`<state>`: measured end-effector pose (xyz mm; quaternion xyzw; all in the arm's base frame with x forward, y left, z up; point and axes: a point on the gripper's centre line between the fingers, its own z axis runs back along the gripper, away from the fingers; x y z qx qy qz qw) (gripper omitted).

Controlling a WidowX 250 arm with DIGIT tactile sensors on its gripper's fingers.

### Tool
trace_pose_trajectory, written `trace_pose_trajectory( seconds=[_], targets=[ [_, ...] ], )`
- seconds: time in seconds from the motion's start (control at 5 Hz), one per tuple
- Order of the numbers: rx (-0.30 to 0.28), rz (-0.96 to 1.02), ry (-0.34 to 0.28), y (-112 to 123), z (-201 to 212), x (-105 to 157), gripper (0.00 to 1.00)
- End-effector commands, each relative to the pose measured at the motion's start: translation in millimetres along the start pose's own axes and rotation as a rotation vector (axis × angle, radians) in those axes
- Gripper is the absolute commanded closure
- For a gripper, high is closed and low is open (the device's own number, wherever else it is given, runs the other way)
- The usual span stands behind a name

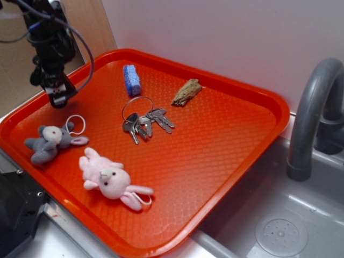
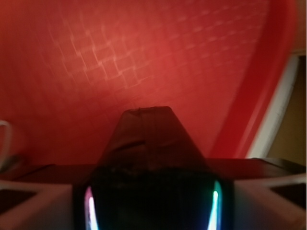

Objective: Grab the black box.

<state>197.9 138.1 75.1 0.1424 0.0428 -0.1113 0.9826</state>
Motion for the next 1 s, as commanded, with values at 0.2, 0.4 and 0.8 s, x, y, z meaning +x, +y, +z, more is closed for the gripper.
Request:
trace_pose_trajectory(
  seconds=[0.2, 0.4, 0.8],
  targets=[
    [-0.084, 0.377, -0.07, -76, 118, 51, 1.0],
    [-0.152, 0.415, -0.098, -81, 156, 50, 1.0],
    [-0.189, 0.455, -0.174, -63, 192, 34, 1.0]
  ],
)
